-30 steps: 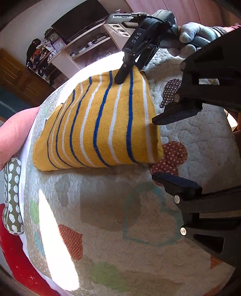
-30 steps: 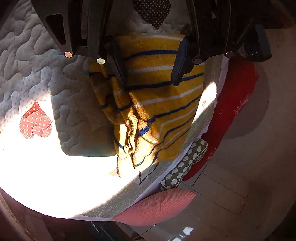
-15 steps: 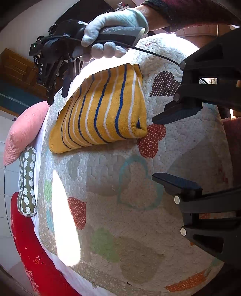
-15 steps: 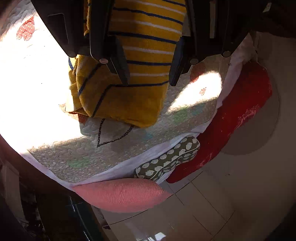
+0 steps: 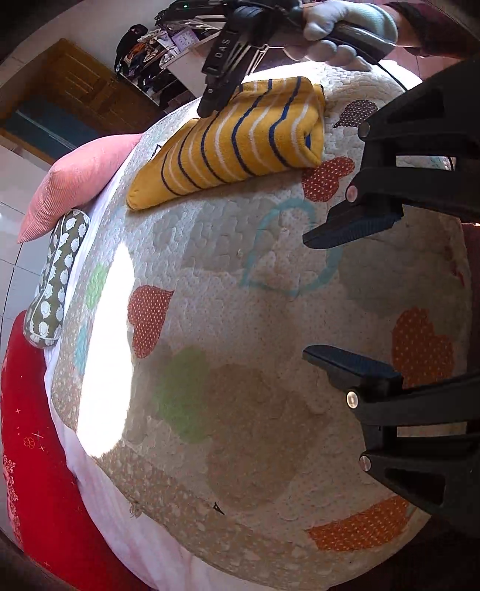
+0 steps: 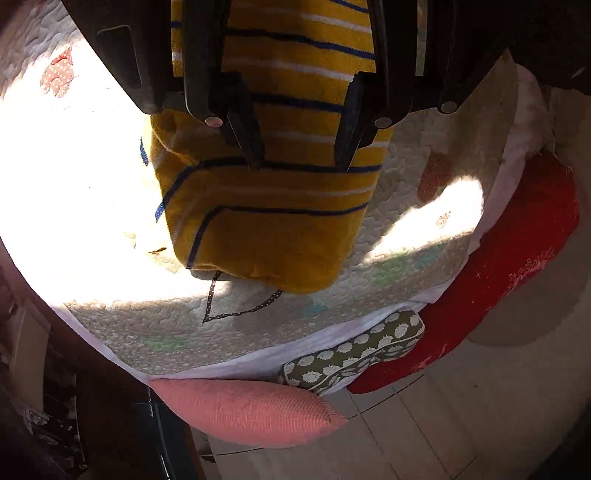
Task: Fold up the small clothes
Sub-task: 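Move both grippers to the end of the folded strip, then grasp the strip end with both grippers and fold it over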
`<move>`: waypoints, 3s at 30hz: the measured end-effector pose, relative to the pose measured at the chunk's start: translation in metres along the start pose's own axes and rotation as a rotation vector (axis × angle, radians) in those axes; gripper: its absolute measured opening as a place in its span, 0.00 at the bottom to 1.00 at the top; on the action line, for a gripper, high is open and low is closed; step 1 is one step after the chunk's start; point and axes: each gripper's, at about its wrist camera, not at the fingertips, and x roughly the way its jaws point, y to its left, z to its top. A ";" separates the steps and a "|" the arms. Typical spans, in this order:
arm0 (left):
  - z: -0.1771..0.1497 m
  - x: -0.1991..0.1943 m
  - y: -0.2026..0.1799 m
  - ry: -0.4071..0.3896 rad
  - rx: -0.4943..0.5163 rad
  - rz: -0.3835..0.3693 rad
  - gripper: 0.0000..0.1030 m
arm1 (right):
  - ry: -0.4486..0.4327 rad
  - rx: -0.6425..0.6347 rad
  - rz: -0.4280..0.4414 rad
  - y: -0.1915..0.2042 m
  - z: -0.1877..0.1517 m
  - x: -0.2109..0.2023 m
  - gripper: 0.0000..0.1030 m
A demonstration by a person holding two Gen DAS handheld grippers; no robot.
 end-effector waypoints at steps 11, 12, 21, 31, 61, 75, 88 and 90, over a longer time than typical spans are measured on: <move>-0.013 -0.011 -0.011 0.003 0.043 0.019 0.53 | 0.016 -0.206 -0.151 0.018 -0.109 -0.007 0.37; -0.014 -0.010 -0.014 0.004 0.047 0.018 0.53 | 0.016 -0.165 -0.155 0.012 -0.108 -0.015 0.37; -0.022 -0.010 -0.039 -0.023 0.134 0.053 0.53 | -0.080 -0.084 0.017 0.027 -0.093 -0.035 0.39; -0.036 -0.016 -0.060 -0.068 0.239 0.083 0.53 | -0.080 0.230 0.000 -0.054 -0.127 -0.045 0.38; -0.062 -0.005 -0.113 -0.031 0.392 0.142 0.59 | -0.193 0.367 -0.041 -0.107 -0.178 -0.085 0.47; 0.046 0.045 -0.097 0.064 0.228 -0.180 0.67 | -0.183 0.338 0.204 -0.121 -0.100 -0.090 0.61; 0.140 0.151 -0.136 0.256 0.170 -0.429 0.76 | -0.043 0.561 0.322 -0.186 -0.002 0.012 0.64; 0.146 0.165 -0.138 0.284 0.147 -0.462 0.78 | -0.032 0.557 0.349 -0.182 0.006 0.026 0.65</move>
